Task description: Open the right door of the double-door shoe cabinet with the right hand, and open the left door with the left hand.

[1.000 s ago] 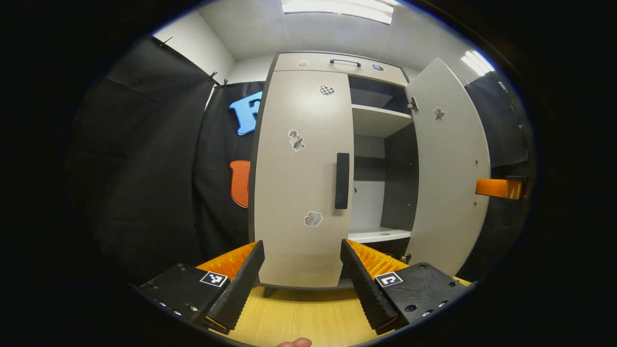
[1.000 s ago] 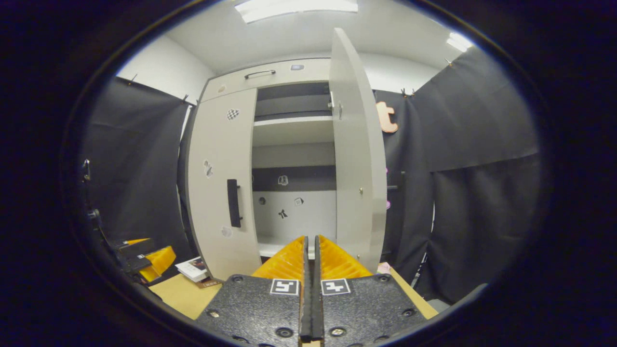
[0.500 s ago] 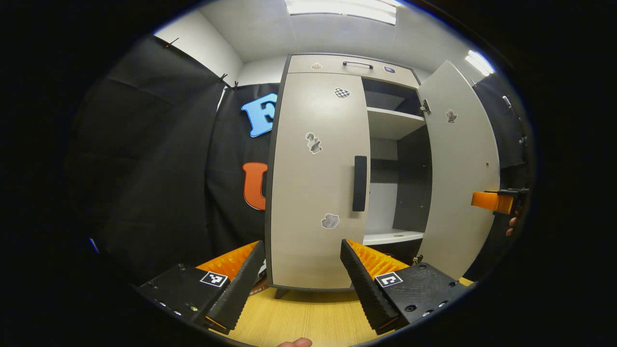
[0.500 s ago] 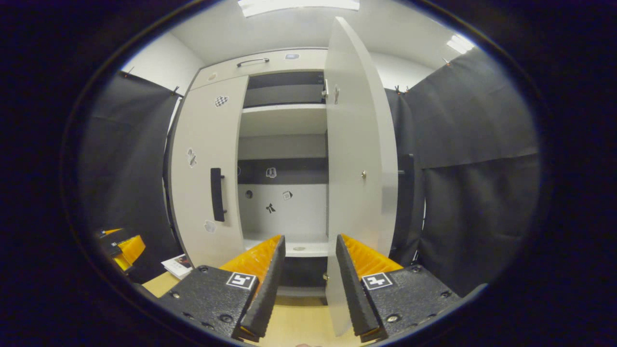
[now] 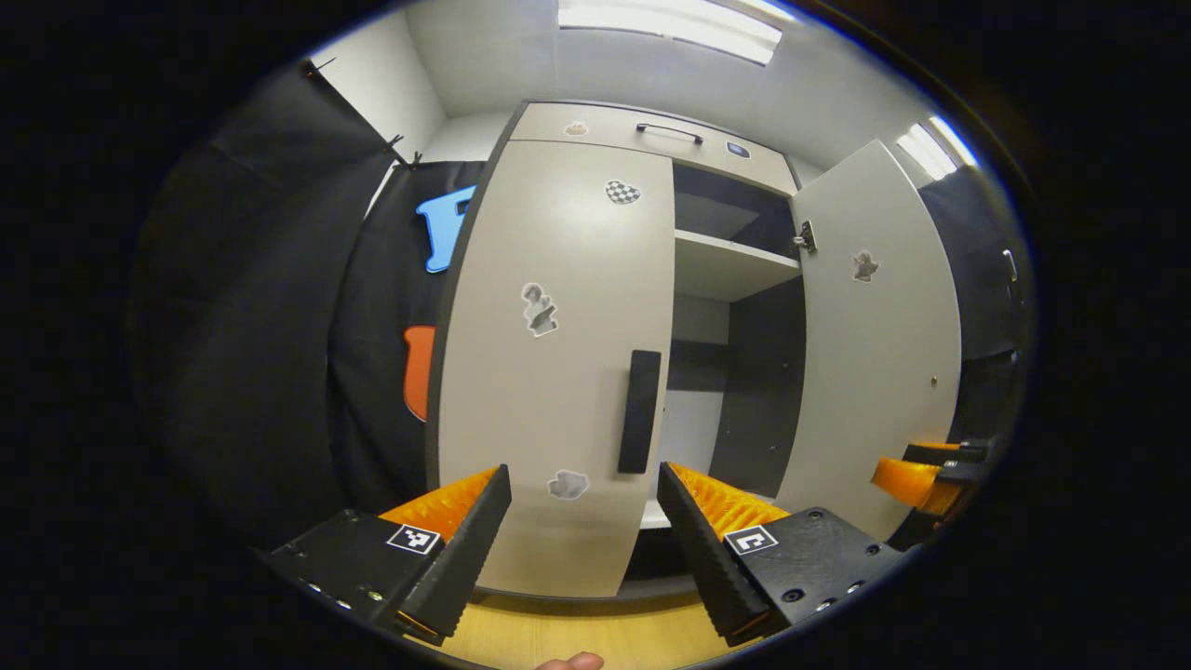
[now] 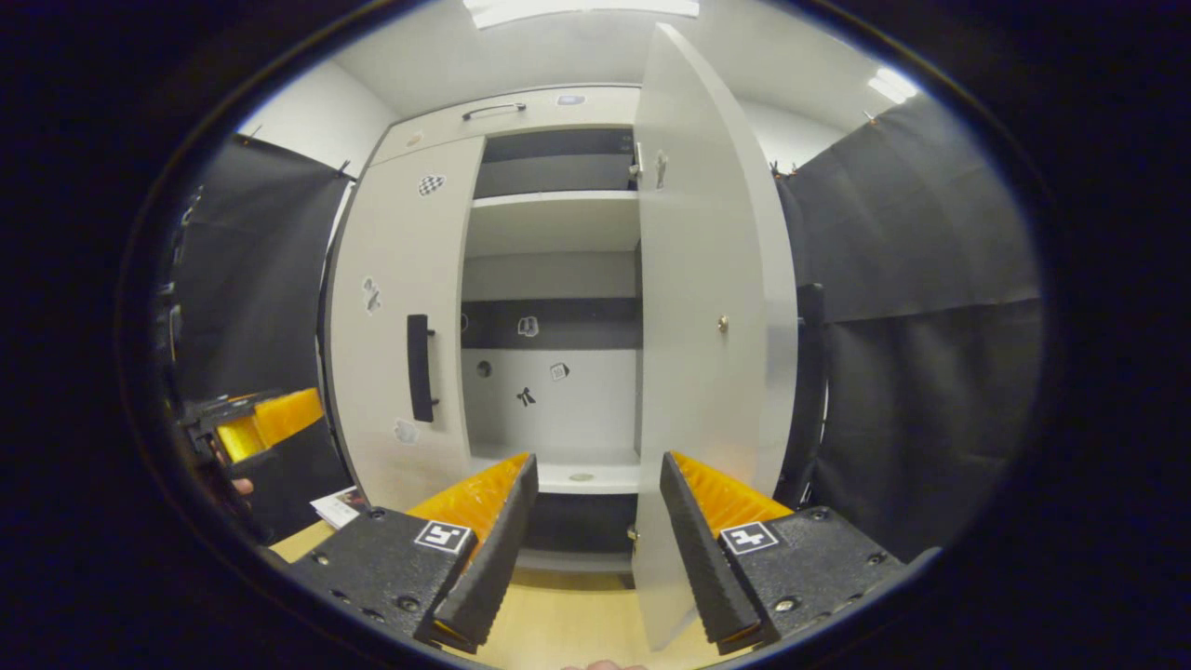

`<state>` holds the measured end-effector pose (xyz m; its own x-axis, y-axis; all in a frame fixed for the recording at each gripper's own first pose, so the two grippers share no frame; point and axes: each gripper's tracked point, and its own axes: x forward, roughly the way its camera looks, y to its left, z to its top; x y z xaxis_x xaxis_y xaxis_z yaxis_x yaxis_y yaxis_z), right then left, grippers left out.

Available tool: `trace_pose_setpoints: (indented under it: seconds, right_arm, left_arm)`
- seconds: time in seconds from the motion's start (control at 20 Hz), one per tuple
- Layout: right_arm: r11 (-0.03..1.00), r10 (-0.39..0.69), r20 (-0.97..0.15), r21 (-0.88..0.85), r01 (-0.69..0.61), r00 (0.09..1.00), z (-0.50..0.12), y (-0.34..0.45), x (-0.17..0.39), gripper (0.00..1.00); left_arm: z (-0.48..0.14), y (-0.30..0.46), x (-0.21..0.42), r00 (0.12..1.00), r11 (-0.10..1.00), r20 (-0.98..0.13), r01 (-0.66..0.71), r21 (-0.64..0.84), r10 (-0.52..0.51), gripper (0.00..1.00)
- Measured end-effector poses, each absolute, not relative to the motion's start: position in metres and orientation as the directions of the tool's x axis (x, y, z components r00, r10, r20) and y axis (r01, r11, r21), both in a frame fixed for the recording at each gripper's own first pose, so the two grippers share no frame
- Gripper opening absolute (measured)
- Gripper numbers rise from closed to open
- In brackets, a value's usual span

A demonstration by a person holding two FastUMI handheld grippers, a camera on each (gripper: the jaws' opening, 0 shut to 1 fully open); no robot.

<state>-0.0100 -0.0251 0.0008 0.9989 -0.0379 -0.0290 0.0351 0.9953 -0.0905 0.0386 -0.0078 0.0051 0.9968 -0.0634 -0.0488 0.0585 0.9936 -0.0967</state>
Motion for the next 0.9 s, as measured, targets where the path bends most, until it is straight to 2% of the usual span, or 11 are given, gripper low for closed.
trace_pose_setpoints:
  seconds: [0.2, 0.45, 0.6, 0.9]
  right_arm:
    - [0.997, -0.013, -0.042, -0.072, 0.010, 0.999, -0.004, -0.025, -0.015, 0.83]
    - [0.998, 0.003, -0.038, -0.069, -0.006, 0.999, -0.004, -0.027, -0.019, 0.83]
    - [0.998, 0.010, -0.034, -0.068, -0.012, 0.999, -0.005, -0.029, -0.016, 0.83]
    - [0.997, 0.019, -0.009, -0.074, -0.020, 1.000, -0.005, -0.029, -0.016, 0.83]
  left_arm:
    - [0.023, -0.031, 0.108, 0.996, 0.996, -0.031, 0.086, -0.037, -0.087, 0.95]
    - [-0.004, -0.042, 0.168, 0.993, 0.998, -0.093, 0.065, -0.015, -0.066, 0.95]
    - [-0.020, -0.038, 0.178, 0.990, 0.999, -0.134, 0.038, -0.012, -0.040, 0.95]
    - [-0.019, -0.032, 0.181, 0.990, 0.998, -0.136, 0.021, -0.058, -0.028, 0.94]
